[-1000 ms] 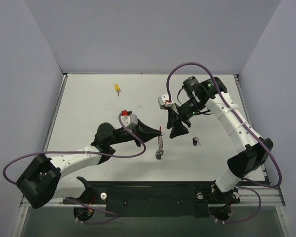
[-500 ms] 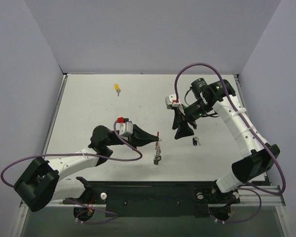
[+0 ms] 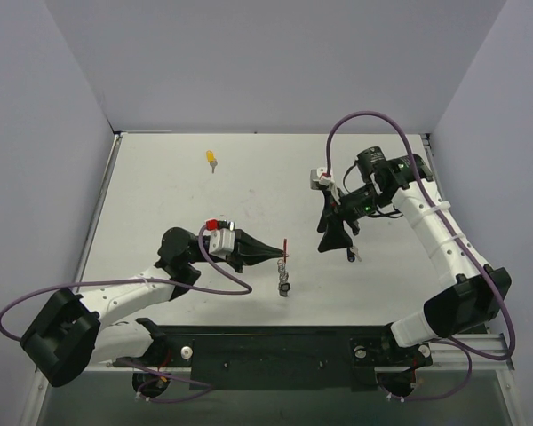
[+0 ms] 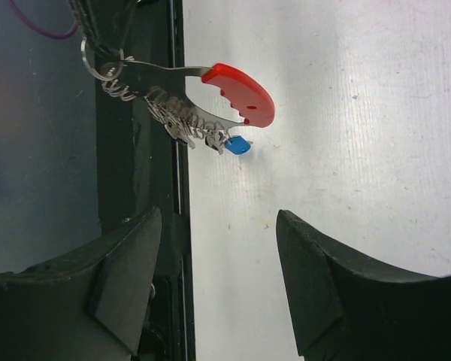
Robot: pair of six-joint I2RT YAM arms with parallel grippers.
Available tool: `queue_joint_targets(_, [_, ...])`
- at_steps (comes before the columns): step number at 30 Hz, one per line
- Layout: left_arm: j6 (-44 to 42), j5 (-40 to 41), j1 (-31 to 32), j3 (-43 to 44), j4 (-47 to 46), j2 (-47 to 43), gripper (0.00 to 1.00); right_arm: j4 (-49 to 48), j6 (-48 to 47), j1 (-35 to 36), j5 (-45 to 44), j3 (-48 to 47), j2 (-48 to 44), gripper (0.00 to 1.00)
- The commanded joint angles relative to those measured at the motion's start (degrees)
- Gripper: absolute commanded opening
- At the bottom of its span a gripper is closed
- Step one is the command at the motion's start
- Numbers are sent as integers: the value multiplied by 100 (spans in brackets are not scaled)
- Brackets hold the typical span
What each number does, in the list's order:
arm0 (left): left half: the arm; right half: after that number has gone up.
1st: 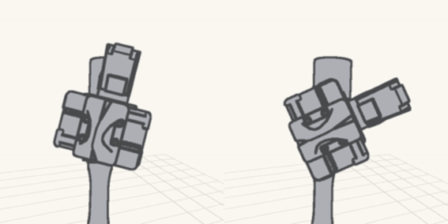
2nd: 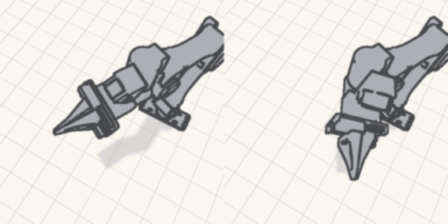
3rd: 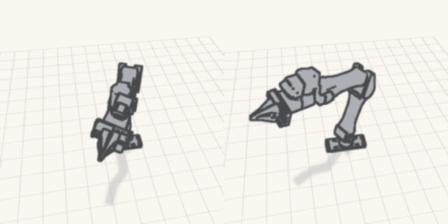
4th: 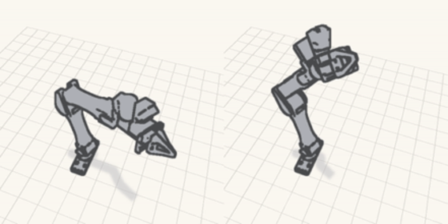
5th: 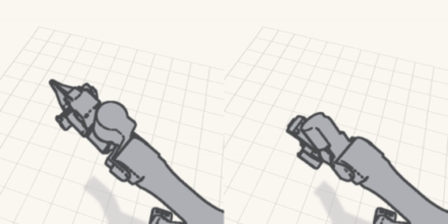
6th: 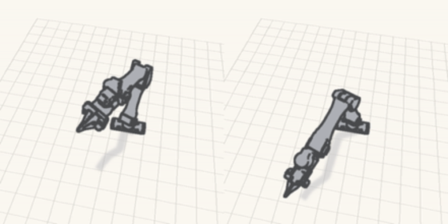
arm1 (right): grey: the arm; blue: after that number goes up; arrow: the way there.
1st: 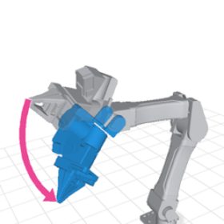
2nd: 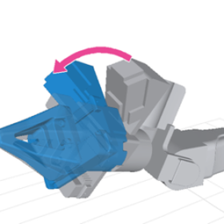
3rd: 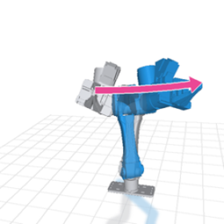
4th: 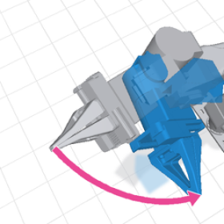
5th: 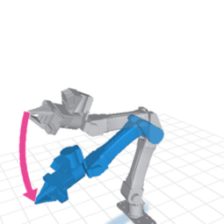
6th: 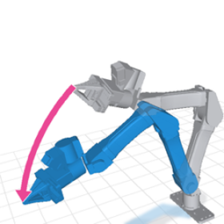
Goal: Put the keys on the keyring
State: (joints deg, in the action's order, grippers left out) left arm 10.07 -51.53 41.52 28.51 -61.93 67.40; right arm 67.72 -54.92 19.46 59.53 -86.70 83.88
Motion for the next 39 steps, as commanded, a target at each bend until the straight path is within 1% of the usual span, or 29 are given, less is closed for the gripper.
queue_joint_targets(1, [-207,-138,-30,84,-214,-165,0,-250,385,-162,270,161,-170,58])
queue_joint_targets(8, [-242,-130,-38,137,-47,-165,0,-479,534,-373,401,399,-240,58])
queue_joint_targets(12, [-137,-7,-30,190,41,-148,0,-532,561,-443,437,478,-266,57])
queue_joint_targets(18, [-242,204,-30,190,357,-262,0,-699,701,-584,437,627,-328,57])
queue_joint_targets(23, [-558,450,-56,383,1129,-516,0,-875,816,-838,332,847,-346,57])
queue_joint_targets(26, [-593,634,-144,488,1472,-631,0,-910,658,-1067,165,1022,-381,57])
queue_joint_targets(28, [-690,653,-266,681,2050,-719,0,-928,448,-1330,121,1216,-372,57])
queue_joint_targets(30, [-900,696,-319,804,2551,-824,0,-989,281,-1707,-37,1427,-372,58])
queue_joint_targets(32, [-980,758,-372,849,2904,-982,0,-1050,236,-1919,-257,1603,-381,58])
queue_joint_targets(33, [-1206,776,-390,858,2976,-1026,0,-1146,358,-1937,-527,1699,-389,58])
queue_joint_targets(34, [-1261,828,-416,849,3142,-1114,0,-1217,498,-1938,-895,1743,-381,58])
queue_joint_targets(35, [-1383,872,-425,858,3239,-1158,0,-1496,987,-1938,-1090,1822,-389,57])
queue_joint_targets(36, [-1550,899,-434,832,3405,-1246,0,-1743,1296,-1938,-1545,1866,-407,56])
queue_joint_targets(37, [-1612,1003,-434,823,3494,-1290,0,-2067,1839,-1938,-1732,2015,-451,55])
queue_joint_targets(38, [-1674,1057,-434,788,3573,-1369,0,-2227,2027,-1938,-2108,2095,-460,55])
queue_joint_targets(39, [-1701,1153,-434,770,3591,-1404,0,-2411,2272,-1929,-2251,2165,-469,55])
